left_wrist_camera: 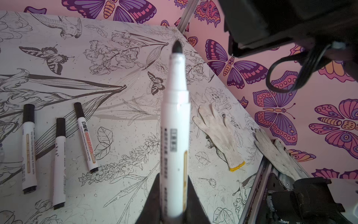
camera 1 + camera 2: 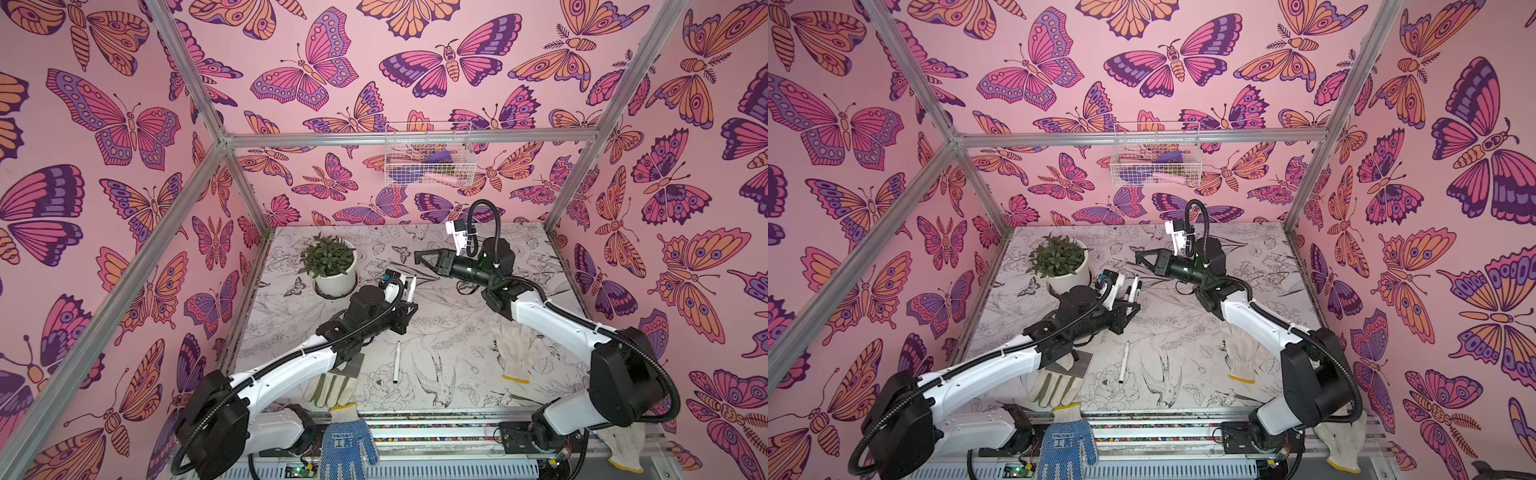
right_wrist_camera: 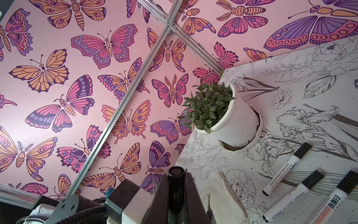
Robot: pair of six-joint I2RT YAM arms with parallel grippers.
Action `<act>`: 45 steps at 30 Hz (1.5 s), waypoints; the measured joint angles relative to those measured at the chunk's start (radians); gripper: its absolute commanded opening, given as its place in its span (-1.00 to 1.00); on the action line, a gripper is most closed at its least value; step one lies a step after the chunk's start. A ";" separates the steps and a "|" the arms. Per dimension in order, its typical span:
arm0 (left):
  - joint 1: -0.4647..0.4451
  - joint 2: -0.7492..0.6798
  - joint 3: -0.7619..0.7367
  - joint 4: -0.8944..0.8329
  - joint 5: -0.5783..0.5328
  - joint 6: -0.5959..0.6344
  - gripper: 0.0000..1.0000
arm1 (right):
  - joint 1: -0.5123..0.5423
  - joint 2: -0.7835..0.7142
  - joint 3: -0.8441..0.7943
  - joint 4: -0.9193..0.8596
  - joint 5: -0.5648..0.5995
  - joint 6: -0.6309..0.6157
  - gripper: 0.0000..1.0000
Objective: Insert the pens into the pen caps
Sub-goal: 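Lift the black cap with the right gripper toward the left-held marker, then bring the black cap over the marker tip while the left gripper raises the marker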
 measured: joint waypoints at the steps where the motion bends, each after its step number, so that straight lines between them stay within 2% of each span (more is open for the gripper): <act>1: 0.000 0.000 0.000 0.000 -0.002 0.000 -1.00 | 0.000 -0.003 0.000 -0.010 0.000 -0.007 -1.00; 8: 0.000 0.000 0.003 0.005 -0.007 0.002 -1.00 | 0.000 -0.012 -0.002 -0.073 0.002 -0.046 -1.00; 45: 0.000 0.018 0.020 0.010 -0.008 0.007 -1.00 | 0.007 0.019 0.000 -0.059 -0.016 -0.042 -1.00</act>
